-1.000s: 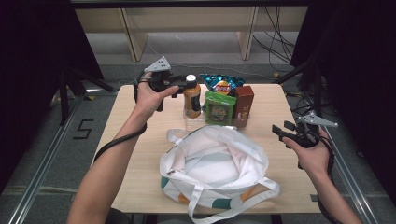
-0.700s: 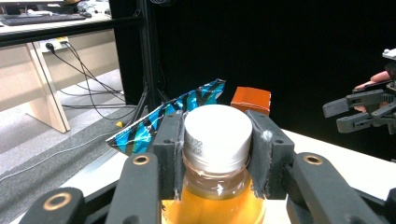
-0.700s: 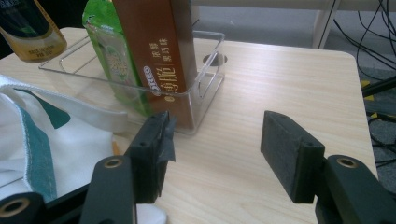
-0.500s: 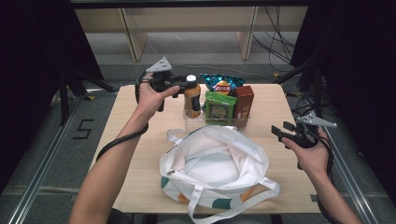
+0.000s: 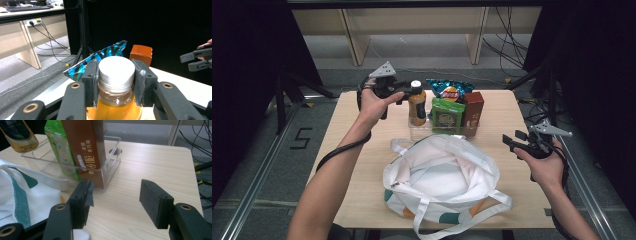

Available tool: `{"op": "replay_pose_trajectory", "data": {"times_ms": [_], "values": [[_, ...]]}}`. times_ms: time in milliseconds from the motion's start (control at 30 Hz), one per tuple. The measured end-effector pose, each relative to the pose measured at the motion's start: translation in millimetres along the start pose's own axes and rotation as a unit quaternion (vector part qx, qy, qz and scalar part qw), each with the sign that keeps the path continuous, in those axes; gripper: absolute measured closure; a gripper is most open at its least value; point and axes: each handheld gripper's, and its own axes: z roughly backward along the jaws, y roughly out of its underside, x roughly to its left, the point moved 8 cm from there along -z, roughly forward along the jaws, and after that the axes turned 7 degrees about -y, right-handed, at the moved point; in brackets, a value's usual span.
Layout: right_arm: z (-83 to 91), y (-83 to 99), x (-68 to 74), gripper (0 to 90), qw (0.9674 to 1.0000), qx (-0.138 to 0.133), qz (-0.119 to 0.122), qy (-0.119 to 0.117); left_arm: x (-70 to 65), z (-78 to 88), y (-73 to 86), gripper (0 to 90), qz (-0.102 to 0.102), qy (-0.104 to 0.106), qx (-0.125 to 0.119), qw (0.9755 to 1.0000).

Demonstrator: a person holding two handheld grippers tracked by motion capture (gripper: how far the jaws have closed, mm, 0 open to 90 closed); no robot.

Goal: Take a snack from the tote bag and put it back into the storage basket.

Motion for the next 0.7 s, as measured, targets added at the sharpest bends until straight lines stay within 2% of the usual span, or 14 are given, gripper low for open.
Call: {"op": "replay_pose_trajectory", "data": {"times_ms": [33,67,133,333,400,433,467,500,533,567,600,667,700], "values": [[-0.2,-0.9,-2.3,43.7,0.9999,-0.002,0.015,0.001,0.2,-0.2,0.1,58.8,0.000,0.000,0.000,1.0000],[-0.1,-0.1,-0.3,43.7,1.0000,-0.001,0.001,0.000,0.2,-0.7,0.2,58.8,0.000,0.001,0.000,1.0000],[0.2,-1.0,-3.1,43.7,0.9998,-0.001,0.019,0.001,0.4,-1.6,0.5,58.8,0.000,0.000,0.003,1.0000],[0.2,-0.6,-1.9,43.7,0.9999,-0.001,0.013,0.000,1.1,-4.5,1.2,58.8,0.000,-0.001,0.002,1.0000],[0.1,0.2,0.1,43.7,1.0000,0.001,0.000,0.000,0.5,-5.0,1.9,58.8,-0.002,-0.001,0.003,1.0000],[-0.3,-0.7,-1.5,43.6,0.9999,-0.002,0.012,-0.002,0.3,-5.3,2.3,58.8,-0.002,-0.001,0.002,1.0000],[-0.7,-0.4,-0.8,43.6,1.0000,-0.003,0.006,-0.001,0.3,-5.4,2.8,58.8,-0.002,-0.001,0.003,1.0000],[-0.2,-0.5,-1.7,43.7,0.9999,-0.002,0.010,0.001,0.2,-5.6,3.1,58.8,-0.001,-0.001,0.003,1.0000],[0.1,0.4,0.7,43.6,1.0000,0.002,-0.004,-0.001,0.2,-5.8,3.4,58.8,-0.001,0.000,0.004,1.0000],[-0.8,-0.8,-1.1,43.7,0.9999,-0.004,0.011,-0.002,0.6,-6.0,3.6,58.8,0.000,-0.002,0.004,1.0000],[-0.6,-1.3,-1.4,43.7,0.9999,-0.003,0.015,-0.003,1.2,-6.4,3.8,58.8,0.002,-0.004,0.003,1.0000],[-0.1,-1.2,-1.5,43.7,0.9999,-0.002,0.016,-0.003,2.7,-7.2,4.5,58.8,0.001,-0.008,0.005,1.0000],[-0.3,-1.6,0.0,43.6,1.0000,-0.005,0.006,-0.005,3.6,-7.7,5.0,58.8,0.002,-0.010,0.007,0.9999]]}}
